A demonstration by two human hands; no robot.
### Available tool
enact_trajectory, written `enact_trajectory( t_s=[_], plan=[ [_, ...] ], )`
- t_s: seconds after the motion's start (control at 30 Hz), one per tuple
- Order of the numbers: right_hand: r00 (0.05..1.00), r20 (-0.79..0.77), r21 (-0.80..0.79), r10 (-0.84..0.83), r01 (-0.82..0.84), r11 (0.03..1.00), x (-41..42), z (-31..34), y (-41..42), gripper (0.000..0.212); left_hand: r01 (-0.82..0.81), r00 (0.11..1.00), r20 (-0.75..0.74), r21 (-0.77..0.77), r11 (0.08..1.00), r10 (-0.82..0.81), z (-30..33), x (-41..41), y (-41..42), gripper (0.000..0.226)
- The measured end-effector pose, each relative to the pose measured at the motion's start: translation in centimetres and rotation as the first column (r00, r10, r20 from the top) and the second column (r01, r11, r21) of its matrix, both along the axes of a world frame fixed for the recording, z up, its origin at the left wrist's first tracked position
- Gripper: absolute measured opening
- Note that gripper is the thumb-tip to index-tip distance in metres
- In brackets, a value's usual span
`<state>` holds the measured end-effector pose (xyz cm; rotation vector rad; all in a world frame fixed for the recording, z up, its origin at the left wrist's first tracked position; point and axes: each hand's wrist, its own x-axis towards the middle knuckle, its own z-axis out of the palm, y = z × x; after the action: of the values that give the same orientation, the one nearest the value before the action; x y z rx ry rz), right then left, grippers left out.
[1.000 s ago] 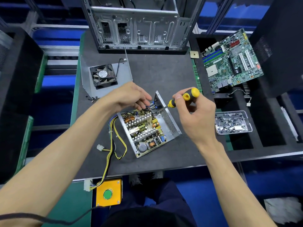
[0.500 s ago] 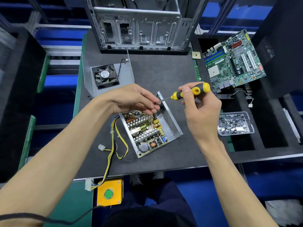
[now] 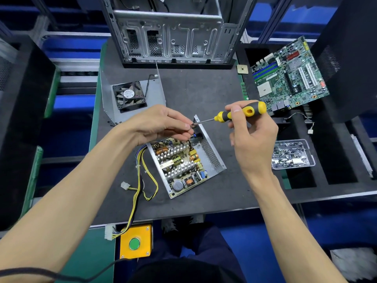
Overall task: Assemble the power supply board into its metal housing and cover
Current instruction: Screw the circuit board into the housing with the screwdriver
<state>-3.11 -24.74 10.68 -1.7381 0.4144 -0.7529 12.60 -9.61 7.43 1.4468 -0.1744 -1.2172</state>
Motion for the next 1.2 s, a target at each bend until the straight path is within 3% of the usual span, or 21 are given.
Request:
enact_trajectory(
  t_s=[0.83, 1.2],
  plan=[
    [0.999, 0.044, 0.061, 0.007, -0.009, 0.998, 0.53, 0.19, 0.50, 0.011, -0.042, 0.991, -0.133, -0.088, 0.995, 0.030, -0.28, 0.57, 0.40, 0.016],
    [0.999, 0.035, 0.049, -0.002, 0.000, 0.999, 0.37, -0.02, 0.75, 0.011, 0.024, 0.996, -0.085, -0.097, 0.995, -0.032, -0.46, 0.45, 0.20, 0.019]
  ],
)
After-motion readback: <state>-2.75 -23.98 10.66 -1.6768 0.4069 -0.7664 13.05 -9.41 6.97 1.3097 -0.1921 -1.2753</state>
